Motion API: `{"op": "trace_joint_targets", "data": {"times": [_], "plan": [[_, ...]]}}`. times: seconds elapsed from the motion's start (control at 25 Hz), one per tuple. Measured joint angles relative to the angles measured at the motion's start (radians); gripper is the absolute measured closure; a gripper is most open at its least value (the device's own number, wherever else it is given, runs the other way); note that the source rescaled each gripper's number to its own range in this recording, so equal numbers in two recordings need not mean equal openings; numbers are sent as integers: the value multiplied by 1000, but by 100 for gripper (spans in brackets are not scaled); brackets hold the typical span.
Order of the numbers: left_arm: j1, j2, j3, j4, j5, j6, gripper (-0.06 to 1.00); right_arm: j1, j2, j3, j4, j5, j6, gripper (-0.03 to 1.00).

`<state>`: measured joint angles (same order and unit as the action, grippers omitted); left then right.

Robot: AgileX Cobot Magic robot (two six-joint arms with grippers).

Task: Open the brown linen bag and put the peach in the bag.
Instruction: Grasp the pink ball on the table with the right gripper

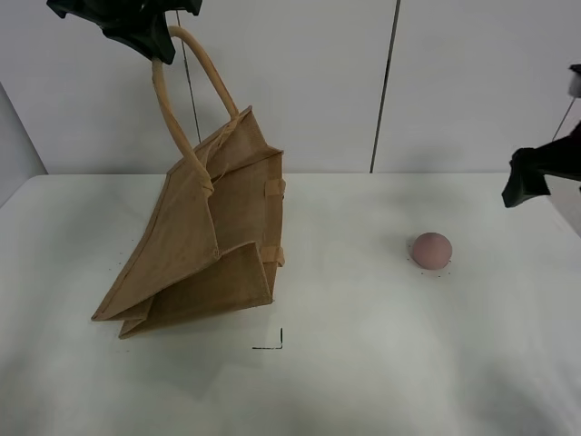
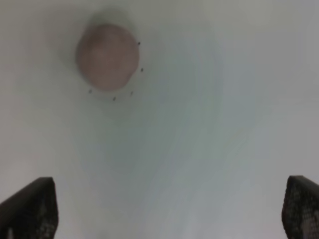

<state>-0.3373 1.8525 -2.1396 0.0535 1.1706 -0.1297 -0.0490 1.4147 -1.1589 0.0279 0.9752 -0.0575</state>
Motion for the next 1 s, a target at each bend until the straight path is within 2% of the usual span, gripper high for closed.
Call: {"op": "trace_joint_targets", "data": {"times": [0.12, 0.32, 0.52, 0.72, 0.88, 1.0], "plan": [[0, 0, 0, 0, 0, 0, 94, 13, 184, -119, -4, 10, -5, -3], [0, 0, 0, 0, 0, 0, 94, 99, 391, -234, -4, 14, -12, -3], [0, 0, 0, 0, 0, 1, 94, 167, 486, -244, -3, -52, -9, -3], [0, 0, 0, 0, 0, 2, 94, 170, 558, -244, -12, -107, 47, -3], [0, 0, 0, -1, 0, 2, 94, 169, 586, -244, -16, -178, 58, -3], [0, 0, 0, -1, 0, 3, 94, 169, 620, -245, -16, -197, 58, -3]]}}
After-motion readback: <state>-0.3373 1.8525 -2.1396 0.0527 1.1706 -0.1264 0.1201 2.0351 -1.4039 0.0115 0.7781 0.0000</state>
